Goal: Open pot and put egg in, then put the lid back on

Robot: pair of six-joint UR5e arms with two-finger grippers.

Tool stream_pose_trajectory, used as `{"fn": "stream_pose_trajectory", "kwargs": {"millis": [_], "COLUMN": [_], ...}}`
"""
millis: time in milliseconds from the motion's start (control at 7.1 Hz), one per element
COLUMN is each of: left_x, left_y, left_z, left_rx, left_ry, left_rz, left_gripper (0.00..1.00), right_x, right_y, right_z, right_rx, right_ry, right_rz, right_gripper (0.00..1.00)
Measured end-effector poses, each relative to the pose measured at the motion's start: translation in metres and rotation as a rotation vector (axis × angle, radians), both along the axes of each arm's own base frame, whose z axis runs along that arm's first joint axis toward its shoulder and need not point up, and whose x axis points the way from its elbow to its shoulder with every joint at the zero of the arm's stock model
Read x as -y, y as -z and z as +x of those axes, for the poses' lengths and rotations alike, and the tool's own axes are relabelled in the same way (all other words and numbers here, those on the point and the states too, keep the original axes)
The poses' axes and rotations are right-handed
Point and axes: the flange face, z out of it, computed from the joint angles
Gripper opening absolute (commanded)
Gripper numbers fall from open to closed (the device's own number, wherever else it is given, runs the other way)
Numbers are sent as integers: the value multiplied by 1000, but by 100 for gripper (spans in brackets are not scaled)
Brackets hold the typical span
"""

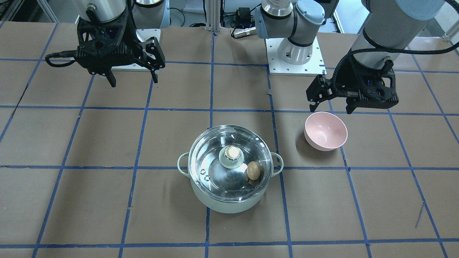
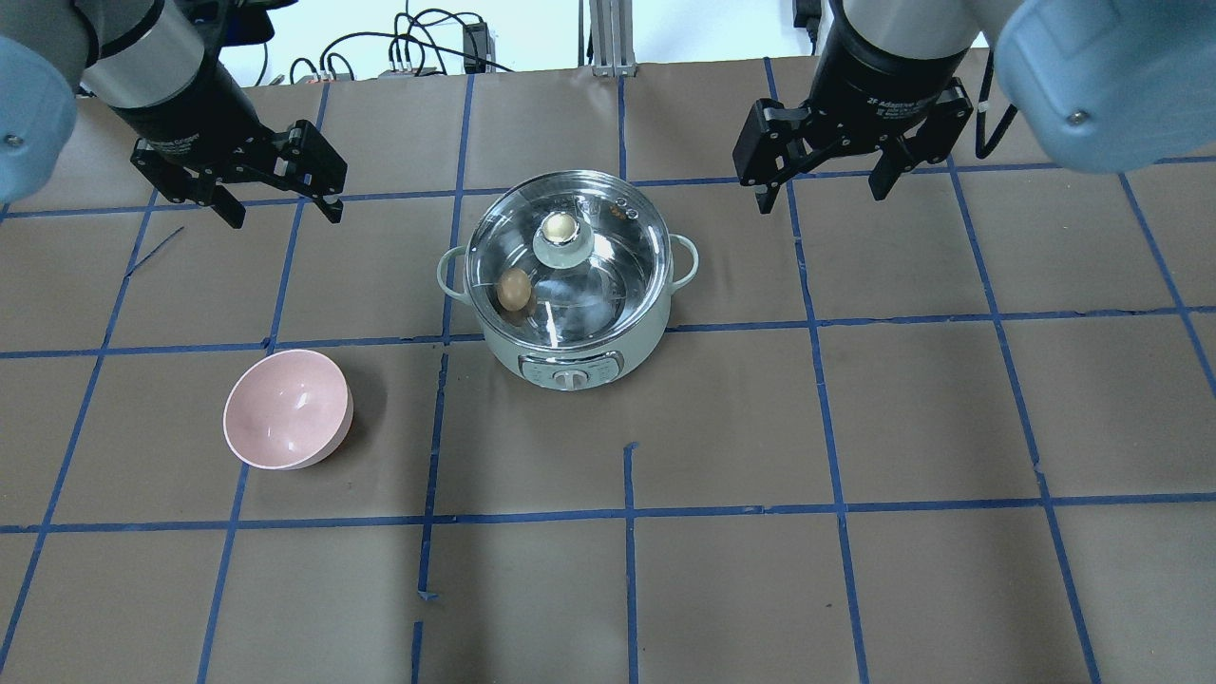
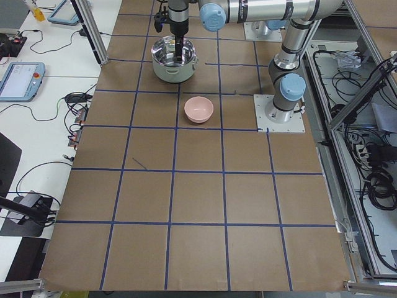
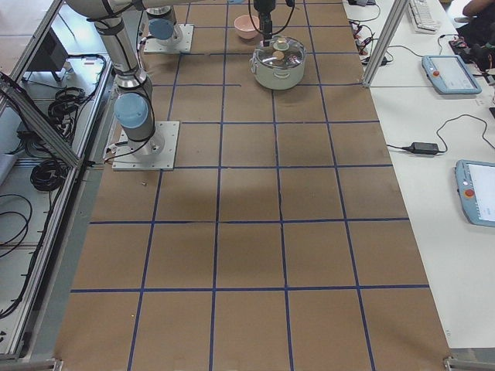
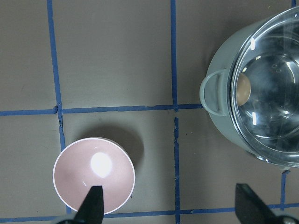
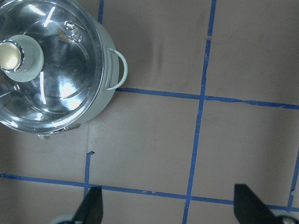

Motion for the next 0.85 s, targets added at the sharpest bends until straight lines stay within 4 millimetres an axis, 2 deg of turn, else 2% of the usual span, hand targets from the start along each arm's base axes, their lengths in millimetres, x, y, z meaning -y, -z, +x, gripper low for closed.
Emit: {"fn": "stream_pose_trajectory", "kwargs": {"millis": [845], "left_x": [-1], "left_y": [-3], "left_z": [1], "left_rx": [2], "left_ry": [0], "left_rz": [-7], "left_gripper": [100], "right_x": [2], "right_y": [-3], "right_z": [-4], "right_rx": [3], "right_ry": [9], "right_rz": [-4], "right_gripper": [100]}}
